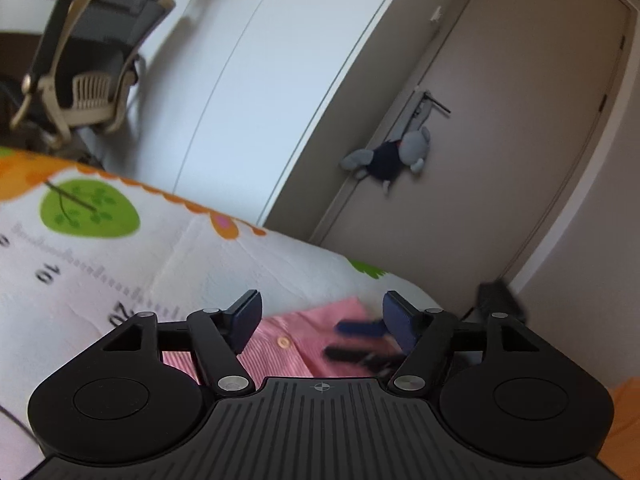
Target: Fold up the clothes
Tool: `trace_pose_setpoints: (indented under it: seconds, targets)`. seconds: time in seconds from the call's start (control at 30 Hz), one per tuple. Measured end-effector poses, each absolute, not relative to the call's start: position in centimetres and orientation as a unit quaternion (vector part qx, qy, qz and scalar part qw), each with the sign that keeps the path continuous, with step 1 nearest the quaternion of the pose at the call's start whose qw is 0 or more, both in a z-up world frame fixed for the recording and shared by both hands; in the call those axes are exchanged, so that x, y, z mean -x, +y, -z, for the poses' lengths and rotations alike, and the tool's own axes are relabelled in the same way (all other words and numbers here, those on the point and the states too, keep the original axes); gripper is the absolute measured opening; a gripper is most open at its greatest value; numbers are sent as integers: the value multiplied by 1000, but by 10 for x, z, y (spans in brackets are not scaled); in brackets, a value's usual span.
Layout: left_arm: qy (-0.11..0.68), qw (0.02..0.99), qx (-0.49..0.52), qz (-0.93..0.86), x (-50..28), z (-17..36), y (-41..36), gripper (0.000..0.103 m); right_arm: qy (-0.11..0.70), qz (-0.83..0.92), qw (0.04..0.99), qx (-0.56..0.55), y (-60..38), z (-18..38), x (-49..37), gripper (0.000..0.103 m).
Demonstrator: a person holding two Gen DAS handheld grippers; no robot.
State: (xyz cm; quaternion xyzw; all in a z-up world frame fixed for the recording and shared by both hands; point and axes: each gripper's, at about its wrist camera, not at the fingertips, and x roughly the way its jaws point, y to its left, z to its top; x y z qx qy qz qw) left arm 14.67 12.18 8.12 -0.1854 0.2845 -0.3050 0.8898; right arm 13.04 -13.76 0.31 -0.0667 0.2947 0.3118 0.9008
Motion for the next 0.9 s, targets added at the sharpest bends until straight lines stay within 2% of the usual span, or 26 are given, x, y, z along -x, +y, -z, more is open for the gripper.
trace_pose_setpoints:
  seconds: [0.2, 0.27, 0.3, 0.33, 0.37, 0.47, 0.67, 0.77, 0.9]
  targets:
    - [385, 864, 177, 271, -174, -8, 104, 73, 313, -308, 894, 87, -146, 13, -112, 51]
    - [406, 860, 162, 261, -173, 10, 102, 75, 318, -307, 892, 97, -152, 8, -108, 55]
    - [402, 862, 158, 264, -168, 7, 104, 77, 322, -308, 890, 99, -155, 3, -106, 56]
    - [400, 864, 157, 264, -164, 2, 108, 84, 325, -309, 888, 101, -159, -1, -105, 57]
    - [395, 866, 159, 263, -160, -4, 114, 93, 329, -310, 886, 102, -162, -5, -104, 64]
    - [376, 871, 190, 255, -156, -20, 141, 94, 359, -301, 883, 8, -187, -5, -125, 77]
    - [405, 831, 304, 231, -188, 1, 173, 95, 415, -277, 848, -177, -230, 5, -172, 77]
    - [414, 820, 331, 217, -214, 18, 171, 95, 393, -278, 856, -189, -214, 12, -198, 77]
    - [351, 852, 343, 181, -234, 1, 179, 95, 348, -264, 884, -168, -192, 9, -217, 77]
